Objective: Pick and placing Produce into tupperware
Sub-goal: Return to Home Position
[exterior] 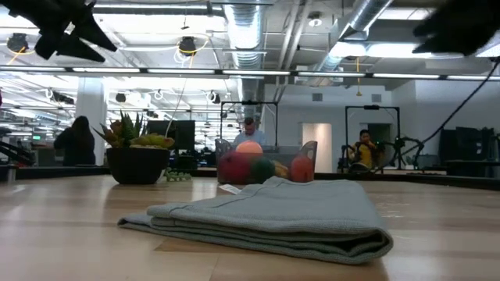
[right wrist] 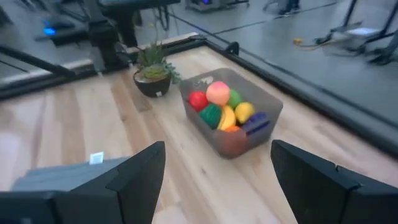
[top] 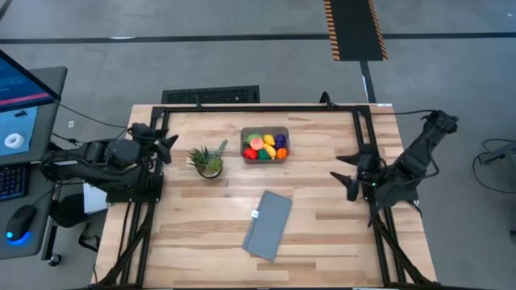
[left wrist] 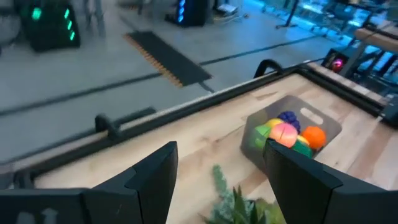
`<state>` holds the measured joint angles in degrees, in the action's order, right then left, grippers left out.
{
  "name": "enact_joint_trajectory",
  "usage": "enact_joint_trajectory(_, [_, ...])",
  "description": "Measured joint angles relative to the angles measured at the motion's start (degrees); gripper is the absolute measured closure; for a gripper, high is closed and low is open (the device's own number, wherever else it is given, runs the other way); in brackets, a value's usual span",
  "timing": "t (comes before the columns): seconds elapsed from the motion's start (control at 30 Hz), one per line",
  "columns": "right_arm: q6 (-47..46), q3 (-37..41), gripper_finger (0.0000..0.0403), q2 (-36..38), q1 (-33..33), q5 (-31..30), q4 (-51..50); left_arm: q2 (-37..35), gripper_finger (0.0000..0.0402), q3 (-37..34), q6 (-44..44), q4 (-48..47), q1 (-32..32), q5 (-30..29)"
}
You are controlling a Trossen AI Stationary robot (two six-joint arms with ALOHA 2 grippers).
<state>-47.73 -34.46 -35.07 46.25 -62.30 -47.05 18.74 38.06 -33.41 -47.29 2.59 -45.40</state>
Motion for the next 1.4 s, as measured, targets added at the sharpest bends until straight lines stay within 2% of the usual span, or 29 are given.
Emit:
enact_joint_trajectory(0.07, [0.5,3.7,0.0086,6.5,1.7,-0.5,1.5,0.0,0.0175,0.0,5.3,4.0,0.0,0.7])
enact_joint_trajectory(0.17, [7.8,6.8,0.0086,16.0,3.0,-0.2,5.8,0.0,0.0175,0.0,17.3,13.4,0.0,5.3])
enact_joint_trajectory(0.27, [17.3,8.1,0.0086,24.5,2.7,3.1,10.9,0.0,0.0175,-0.7,28.7,23.0,0.0,13.5])
enact_joint_trajectory(0.37, [27.9,8.5,0.0086,31.7,1.4,10.0,16.1,-0.9,0.0175,-5.2,35.3,33.5,0.0,20.1])
enact_joint_trajectory(0.43, [33.4,8.4,0.0086,35.2,0.4,14.2,18.0,-2.1,0.0175,-10.3,35.9,40.2,0.0,21.6])
enact_joint_trajectory(0.5, [35.9,8.1,0.0086,34.6,-0.6,15.2,18.7,-3.4,0.0175,-16.6,33.6,47.8,0.0,21.6])
enact_joint_trajectory(0.57, [36.1,8.1,0.0086,34.3,-1.6,17.9,18.8,-4.2,0.0175,-23.7,30.3,55.3,0.0,22.2])
enact_joint_trajectory(0.67, [37.1,8.5,0.0086,32.6,-2.3,20.1,16.4,-4.1,0.0175,-32.2,28.1,71.2,0.0,26.3])
enact_joint_trajectory(0.77, [37.0,8.7,0.0086,31.9,-2.8,20.3,17.5,-4.1,0.0175,-36.4,30.2,82.7,0.1,28.7])
enact_joint_trajectory(0.87, [37.3,8.4,0.0086,32.6,-2.9,20.8,25.3,-4.2,0.0175,-37.2,33.8,85.1,0.1,28.7])
enact_joint_trajectory(0.93, [42.9,8.5,0.0086,32.5,-2.8,24.4,27.8,-4.2,0.0175,-37.2,35.8,84.9,0.1,28.7])
enact_joint_trajectory(1.0, [44.8,8.5,0.0086,32.5,-2.9,26.7,28.4,-4.2,0.0175,-37.2,36.5,84.4,0.1,29.5])
enact_joint_trajectory(1.13, [40.3,8.6,0.0086,32.5,-4.4,27.0,25.3,-4.2,0.0175,-37.2,38.3,84.1,0.1,31.8])
enact_joint_trajectory(1.4, [37.1,8.5,0.0086,31.3,-11.3,40.0,26.6,-4.7,0.0175,-37.2,40.5,84.3,0.1,32.2])
